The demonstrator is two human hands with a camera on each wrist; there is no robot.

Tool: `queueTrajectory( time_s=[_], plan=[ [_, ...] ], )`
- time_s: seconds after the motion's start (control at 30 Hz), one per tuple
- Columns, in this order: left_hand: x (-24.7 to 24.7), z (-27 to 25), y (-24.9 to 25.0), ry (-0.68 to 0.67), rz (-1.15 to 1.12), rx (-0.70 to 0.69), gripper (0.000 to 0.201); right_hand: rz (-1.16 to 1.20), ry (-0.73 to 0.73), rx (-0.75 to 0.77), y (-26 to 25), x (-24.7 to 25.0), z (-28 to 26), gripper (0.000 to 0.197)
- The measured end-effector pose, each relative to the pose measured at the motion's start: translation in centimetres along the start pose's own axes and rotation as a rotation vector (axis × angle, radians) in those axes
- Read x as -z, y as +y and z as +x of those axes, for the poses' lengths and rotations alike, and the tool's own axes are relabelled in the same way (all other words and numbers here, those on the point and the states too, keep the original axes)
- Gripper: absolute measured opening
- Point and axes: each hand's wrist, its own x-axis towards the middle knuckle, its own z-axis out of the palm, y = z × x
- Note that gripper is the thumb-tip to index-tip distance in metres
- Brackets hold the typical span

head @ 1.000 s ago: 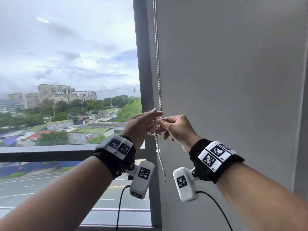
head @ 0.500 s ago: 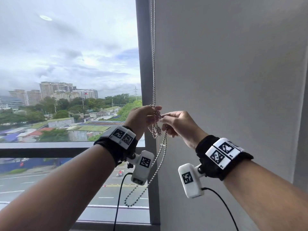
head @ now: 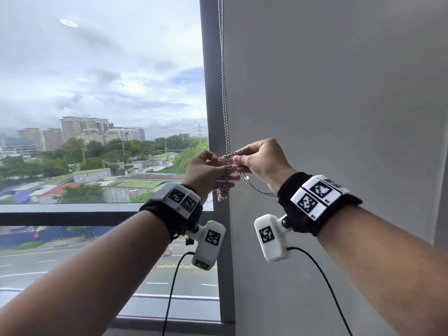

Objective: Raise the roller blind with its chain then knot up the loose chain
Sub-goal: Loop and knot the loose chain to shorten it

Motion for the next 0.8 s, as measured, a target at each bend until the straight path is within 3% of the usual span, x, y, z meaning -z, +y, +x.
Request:
queueTrajectory(
  time_s=[0.1, 0.37, 0.43, 0.53, 0.8],
  plan=[
    [-0.4, 0.4, -0.5, 0.044, 0.093, -0.014, 0.041, 0.116, -0.019, -0.086, -0.1, -0.7, 0.2, 0.009],
    [-0.3, 0.9, -1.2, 0.076, 0.231, -0.015, 0.037, 0.215, -0.174, -0.218, -0.1, -0.5, -0.2, 0.011],
    [0.0, 0.9, -1.1, 0.070, 0.238, 0.004, 0.037, 0.235, -0.246, -0.205, 0.2, -0.5, -0.6, 0.002],
    [0.4, 0.9, -1.0, 0.047, 0.239, 0.042, 0.036, 0.214, -0.267, -0.185, 0.9, -0.5, -0.9, 0.042],
    [1.2, 0.6, -1.4, -0.003, 0.336, 0.118, 0.028, 0.167, -0.258, -0.185, 2.4, -0.4, -1.5, 0.039]
  ],
)
